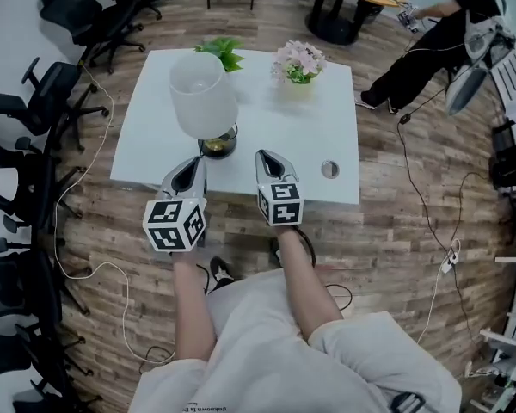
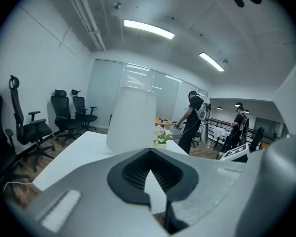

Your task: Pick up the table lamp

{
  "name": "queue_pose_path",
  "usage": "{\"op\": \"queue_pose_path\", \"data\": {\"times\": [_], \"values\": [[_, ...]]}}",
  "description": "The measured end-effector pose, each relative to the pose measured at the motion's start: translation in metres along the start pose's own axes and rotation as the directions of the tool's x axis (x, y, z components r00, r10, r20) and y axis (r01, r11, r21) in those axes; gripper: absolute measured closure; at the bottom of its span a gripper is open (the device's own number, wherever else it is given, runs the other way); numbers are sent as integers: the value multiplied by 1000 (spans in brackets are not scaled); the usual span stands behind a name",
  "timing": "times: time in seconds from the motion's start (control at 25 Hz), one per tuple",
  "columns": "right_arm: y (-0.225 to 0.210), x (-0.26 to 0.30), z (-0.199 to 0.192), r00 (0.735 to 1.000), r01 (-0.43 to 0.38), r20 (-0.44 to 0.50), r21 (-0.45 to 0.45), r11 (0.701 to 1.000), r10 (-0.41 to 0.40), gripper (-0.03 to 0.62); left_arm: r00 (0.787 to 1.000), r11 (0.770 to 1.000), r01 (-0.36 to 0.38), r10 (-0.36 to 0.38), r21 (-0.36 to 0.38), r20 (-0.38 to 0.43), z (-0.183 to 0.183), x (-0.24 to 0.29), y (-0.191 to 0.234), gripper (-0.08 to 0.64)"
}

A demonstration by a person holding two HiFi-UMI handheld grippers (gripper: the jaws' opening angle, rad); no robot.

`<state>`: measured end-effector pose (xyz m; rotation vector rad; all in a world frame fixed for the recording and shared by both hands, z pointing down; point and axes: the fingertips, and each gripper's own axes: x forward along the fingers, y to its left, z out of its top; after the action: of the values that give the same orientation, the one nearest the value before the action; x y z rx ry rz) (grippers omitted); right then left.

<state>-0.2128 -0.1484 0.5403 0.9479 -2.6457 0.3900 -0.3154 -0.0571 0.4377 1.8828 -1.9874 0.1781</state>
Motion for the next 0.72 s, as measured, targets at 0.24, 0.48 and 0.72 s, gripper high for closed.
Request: {"op": "queue_pose_path", "data": {"times": [0.24, 0.48, 0.72], "values": [[48, 5, -23, 991, 133, -1, 51, 990, -133, 568, 993, 992, 116, -116, 45, -14, 4, -37, 46, 558], [87, 1, -31, 987, 161, 14, 53, 986, -162, 568, 982, 981, 187, -187, 46, -4, 17, -43, 60, 558], [87, 18, -35, 985, 170, 6, 71, 983, -171, 566, 970, 968, 243, -241, 70, -35, 12, -30, 39, 558]]}}
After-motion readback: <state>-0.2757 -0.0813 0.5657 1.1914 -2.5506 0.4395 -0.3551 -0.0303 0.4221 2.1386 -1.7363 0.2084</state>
